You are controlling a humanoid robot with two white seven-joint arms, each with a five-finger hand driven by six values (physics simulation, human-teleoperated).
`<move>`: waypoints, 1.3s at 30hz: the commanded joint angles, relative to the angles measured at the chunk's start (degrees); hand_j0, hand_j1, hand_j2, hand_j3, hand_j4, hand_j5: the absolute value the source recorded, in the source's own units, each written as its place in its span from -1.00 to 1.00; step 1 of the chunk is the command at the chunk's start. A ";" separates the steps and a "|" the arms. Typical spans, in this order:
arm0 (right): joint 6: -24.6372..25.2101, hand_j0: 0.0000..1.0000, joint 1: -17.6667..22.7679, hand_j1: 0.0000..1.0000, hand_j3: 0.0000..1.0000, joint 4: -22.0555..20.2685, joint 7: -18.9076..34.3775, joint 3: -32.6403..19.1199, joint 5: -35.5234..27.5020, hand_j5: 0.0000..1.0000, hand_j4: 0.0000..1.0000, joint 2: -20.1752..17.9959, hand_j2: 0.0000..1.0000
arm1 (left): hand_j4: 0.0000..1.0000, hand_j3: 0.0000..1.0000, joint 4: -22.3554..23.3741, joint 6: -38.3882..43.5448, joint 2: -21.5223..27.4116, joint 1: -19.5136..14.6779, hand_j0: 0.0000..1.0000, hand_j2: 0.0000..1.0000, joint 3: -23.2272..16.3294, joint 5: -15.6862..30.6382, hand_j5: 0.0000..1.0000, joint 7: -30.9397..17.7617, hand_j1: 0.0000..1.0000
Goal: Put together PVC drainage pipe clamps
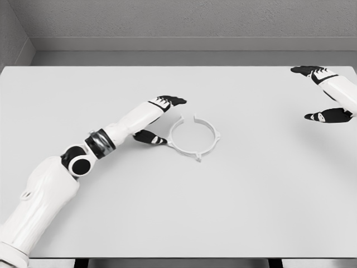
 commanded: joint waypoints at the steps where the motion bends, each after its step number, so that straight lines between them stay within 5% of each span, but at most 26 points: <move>1: 0.11 1.00 0.00 1.00 1.00 -0.03 -0.03 -0.02 -0.43 1.00 1.00 -0.06 1.00 | 1.00 1.00 -0.05 0.02 -0.52 0.00 1.00 1.00 0.01 0.40 1.00 0.03 1.00; 25: 0.11 1.00 0.09 1.00 1.00 -0.03 -0.03 -0.02 -0.43 1.00 1.00 -0.15 1.00 | 1.00 1.00 0.39 0.02 -1.84 -0.09 1.00 1.00 0.27 0.04 1.00 0.03 1.00; 30: 0.11 1.00 0.09 1.00 1.00 -0.03 -0.03 -0.02 -0.52 1.00 1.00 -0.15 1.00 | 1.00 1.00 0.30 0.02 10.28 -2.81 1.00 1.00 1.86 0.75 1.00 0.11 1.00; 33: 0.11 1.00 0.09 1.00 1.00 -0.03 -0.03 -0.02 -0.43 1.00 1.00 -0.15 1.00 | 1.00 1.00 -0.05 0.02 15.82 -3.25 1.00 1.00 6.42 1.27 1.00 0.11 1.00; 36: 0.11 1.00 0.18 1.00 1.00 -0.03 -0.03 -0.02 -0.43 1.00 1.00 -0.15 1.00 | 1.00 1.00 0.30 0.02 20.30 -1.41 1.00 1.00 10.55 2.06 1.00 0.73 1.00; 39: 0.11 1.00 0.18 1.00 1.00 -0.03 -0.12 -0.02 -0.52 1.00 1.00 -0.15 1.00 | 1.00 1.00 0.65 0.02 24.00 4.04 1.00 1.00 16.71 10.59 1.00 0.73 1.00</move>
